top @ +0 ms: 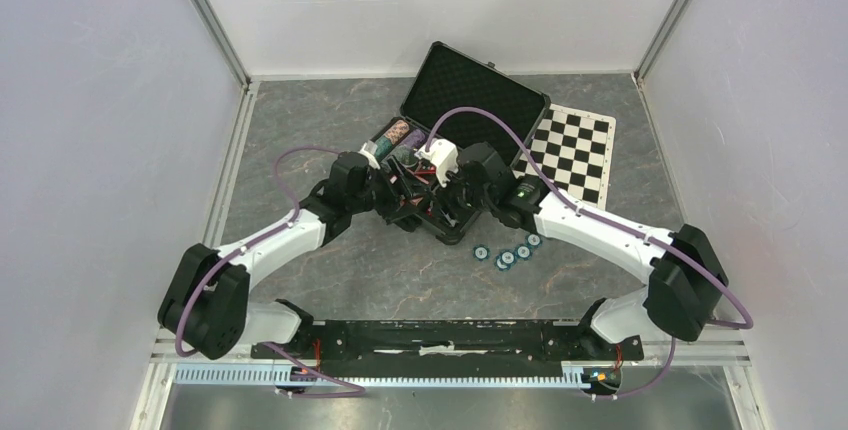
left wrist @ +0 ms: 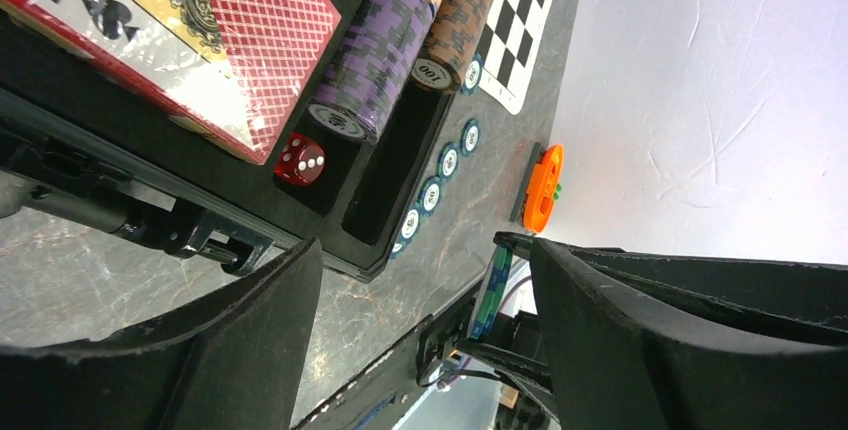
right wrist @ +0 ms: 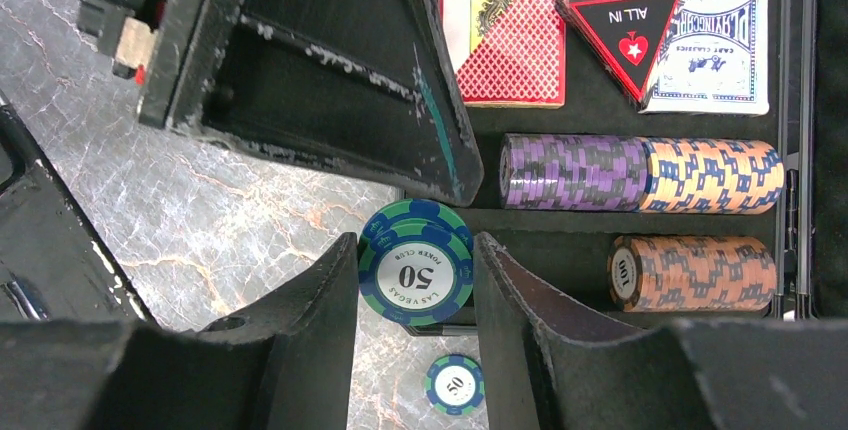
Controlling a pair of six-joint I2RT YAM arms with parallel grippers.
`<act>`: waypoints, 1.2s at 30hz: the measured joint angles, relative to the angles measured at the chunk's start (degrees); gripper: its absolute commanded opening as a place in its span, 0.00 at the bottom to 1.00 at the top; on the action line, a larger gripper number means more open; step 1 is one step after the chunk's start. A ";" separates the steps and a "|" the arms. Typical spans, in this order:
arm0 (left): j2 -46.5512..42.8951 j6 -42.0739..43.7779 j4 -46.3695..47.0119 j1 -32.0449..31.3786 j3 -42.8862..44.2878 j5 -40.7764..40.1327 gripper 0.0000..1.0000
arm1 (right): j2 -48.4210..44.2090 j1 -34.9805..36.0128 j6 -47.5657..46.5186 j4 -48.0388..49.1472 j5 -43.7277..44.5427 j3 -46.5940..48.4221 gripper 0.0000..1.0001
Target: Pack up texas hold em set
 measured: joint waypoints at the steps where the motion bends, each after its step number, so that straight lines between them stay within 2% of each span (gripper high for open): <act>1: 0.42 -0.26 0.37 0.00 0.00 0.55 0.78 | 0.22 0.00 -0.02 0.07 -0.02 0.15 0.23; 9: 1.60 -3.02 4.81 0.00 -0.09 5.16 0.65 | 1.62 -0.37 -0.02 0.22 -0.50 1.38 0.23; 20: 2.54 -4.94 8.68 0.00 -1.18 7.52 0.54 | 1.79 -1.29 -0.02 1.07 -3.13 1.51 0.23; 25: 3.72 -5.55 10.10 0.00 -1.38 8.76 0.37 | 1.86 -1.40 -0.04 1.55 -4.13 1.51 0.23; 27: 4.26 -5.73 10.91 0.00 -1.49 9.38 0.28 | 1.97 -1.51 -0.04 1.75 -4.61 1.51 0.23; 30: 4.87 -5.99 12.22 0.00 -1.62 10.14 0.03 | 2.51 -1.55 -0.04 1.92 -5.14 1.53 0.23; 31: 5.03 -5.90 12.61 0.00 -1.64 10.36 0.02 | 2.73 -1.55 0.00 1.90 -5.38 1.53 0.24; 32: 5.29 -5.73 13.07 0.00 -1.75 10.56 0.02 | 2.89 -1.68 0.02 1.90 -5.81 1.53 0.27; 35: 5.79 -5.73 13.70 0.11 -1.97 10.80 0.02 | 2.99 -1.88 -0.22 1.90 -6.16 1.53 0.47; 36: 5.79 -5.73 13.79 0.13 -2.01 10.75 0.02 | 3.02 -1.92 -0.39 1.95 -6.27 1.53 0.50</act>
